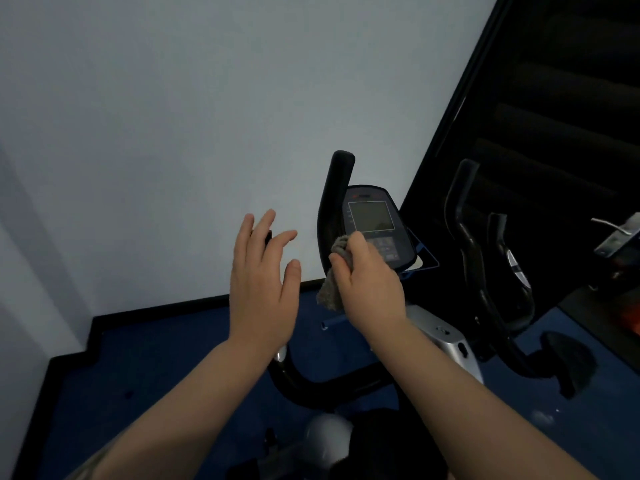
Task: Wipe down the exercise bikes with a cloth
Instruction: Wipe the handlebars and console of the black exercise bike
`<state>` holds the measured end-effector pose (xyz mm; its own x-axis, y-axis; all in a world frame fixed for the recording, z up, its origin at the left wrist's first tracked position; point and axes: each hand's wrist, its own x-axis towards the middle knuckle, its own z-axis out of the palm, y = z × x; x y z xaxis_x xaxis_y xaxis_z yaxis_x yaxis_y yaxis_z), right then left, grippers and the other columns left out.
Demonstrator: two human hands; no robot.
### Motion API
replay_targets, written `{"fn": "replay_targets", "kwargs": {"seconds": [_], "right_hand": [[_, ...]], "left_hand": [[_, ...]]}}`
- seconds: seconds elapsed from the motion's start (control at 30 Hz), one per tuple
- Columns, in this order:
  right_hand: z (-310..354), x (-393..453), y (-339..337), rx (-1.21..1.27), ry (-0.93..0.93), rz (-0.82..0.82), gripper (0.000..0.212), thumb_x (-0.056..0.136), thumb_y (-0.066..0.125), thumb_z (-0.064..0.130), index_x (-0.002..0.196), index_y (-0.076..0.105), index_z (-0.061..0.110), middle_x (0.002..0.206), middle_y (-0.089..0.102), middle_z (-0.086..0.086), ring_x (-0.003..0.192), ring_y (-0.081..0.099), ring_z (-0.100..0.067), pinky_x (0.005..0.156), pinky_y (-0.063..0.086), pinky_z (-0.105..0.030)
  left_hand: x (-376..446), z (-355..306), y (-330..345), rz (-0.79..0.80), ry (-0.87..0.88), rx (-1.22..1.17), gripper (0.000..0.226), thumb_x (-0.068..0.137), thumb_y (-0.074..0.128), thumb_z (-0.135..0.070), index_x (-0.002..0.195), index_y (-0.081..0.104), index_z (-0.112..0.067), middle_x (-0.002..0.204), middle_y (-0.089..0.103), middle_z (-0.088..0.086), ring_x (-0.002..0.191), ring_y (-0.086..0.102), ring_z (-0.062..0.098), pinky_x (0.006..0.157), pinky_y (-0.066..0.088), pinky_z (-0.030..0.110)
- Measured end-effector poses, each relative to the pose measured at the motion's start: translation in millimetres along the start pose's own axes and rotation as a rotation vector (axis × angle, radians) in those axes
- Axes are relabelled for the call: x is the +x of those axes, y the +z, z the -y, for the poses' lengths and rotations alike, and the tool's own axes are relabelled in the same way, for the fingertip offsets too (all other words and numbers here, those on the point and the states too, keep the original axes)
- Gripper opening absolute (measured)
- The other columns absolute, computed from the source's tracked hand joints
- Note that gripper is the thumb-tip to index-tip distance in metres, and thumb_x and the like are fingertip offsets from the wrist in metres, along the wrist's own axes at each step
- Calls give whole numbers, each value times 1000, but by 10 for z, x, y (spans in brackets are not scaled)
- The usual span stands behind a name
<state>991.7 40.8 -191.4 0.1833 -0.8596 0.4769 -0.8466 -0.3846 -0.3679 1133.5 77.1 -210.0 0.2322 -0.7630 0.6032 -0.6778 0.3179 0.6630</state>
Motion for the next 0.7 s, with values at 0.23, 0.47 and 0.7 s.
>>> {"fn": "replay_targets", "kwargs": {"seconds": [0.23, 0.47, 0.7], "right_hand": [[-221, -143, -98, 21, -135, 73, 22, 96, 48, 34, 87, 29, 27, 87, 48, 2, 72, 49, -17, 53, 41, -34], [-418, -343, -205, 100, -103, 96, 15, 95, 49, 33, 92, 40, 22, 90, 48, 2, 73, 51, -17, 57, 45, -37], [-517, -648, -242, 193, 7, 45, 14, 96, 50, 30, 91, 40, 22, 93, 47, 1, 76, 51, -18, 61, 43, -35]], "left_hand": [[-191, -250, 124, 233, 146, 168, 47, 97, 39, -18, 144, 37, -20, 158, 21, -3, 148, 5, 10, 119, -4, 29], [-252, -356, 276, 404, 99, 118, 47, 102, 31, -24, 149, 28, -22, 159, 16, -7, 147, 5, 6, 117, -2, 22], [-492, -465, 249, 446, 12, 61, 49, 102, 35, -22, 150, 24, -20, 160, 11, -6, 145, 14, 9, 115, 6, 20]]}}
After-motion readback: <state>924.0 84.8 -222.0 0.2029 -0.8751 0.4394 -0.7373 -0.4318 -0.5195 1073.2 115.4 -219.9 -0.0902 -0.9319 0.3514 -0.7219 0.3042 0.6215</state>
